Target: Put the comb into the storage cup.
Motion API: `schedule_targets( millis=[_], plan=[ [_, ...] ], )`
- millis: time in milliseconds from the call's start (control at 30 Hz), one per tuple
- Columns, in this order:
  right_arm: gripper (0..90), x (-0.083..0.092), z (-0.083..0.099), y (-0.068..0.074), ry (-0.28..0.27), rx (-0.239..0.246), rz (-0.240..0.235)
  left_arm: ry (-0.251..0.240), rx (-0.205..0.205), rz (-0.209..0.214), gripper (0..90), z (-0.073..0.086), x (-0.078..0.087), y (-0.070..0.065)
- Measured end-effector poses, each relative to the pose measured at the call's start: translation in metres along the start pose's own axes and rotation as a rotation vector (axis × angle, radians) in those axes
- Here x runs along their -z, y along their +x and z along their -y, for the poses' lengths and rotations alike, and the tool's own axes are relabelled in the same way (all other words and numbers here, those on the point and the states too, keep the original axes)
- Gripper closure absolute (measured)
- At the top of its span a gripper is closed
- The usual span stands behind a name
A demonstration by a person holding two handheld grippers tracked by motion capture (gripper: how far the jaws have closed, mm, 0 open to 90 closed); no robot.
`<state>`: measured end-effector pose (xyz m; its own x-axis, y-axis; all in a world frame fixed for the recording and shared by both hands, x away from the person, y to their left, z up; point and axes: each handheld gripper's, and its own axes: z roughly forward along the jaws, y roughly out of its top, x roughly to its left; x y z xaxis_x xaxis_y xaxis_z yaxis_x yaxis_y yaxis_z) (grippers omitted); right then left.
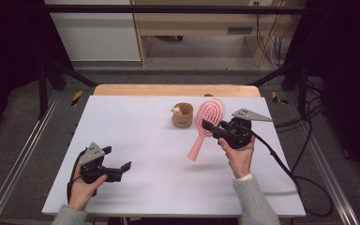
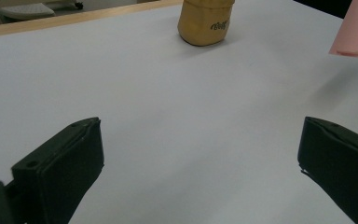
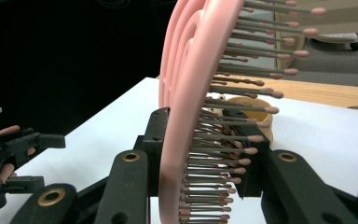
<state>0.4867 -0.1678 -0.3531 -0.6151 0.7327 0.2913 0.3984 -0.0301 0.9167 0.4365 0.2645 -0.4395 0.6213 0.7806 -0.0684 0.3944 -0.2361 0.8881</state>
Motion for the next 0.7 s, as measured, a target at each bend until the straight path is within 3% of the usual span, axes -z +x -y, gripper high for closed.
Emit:
schedule_targets(
  millis=[700],
  plan=[
    [63.6,-0.014,-0.030,-0.004,-0.033,0.021,0.053,-0.012,0.023,-0.019,0.1,0.010,0.006,0.014]
  ],
)
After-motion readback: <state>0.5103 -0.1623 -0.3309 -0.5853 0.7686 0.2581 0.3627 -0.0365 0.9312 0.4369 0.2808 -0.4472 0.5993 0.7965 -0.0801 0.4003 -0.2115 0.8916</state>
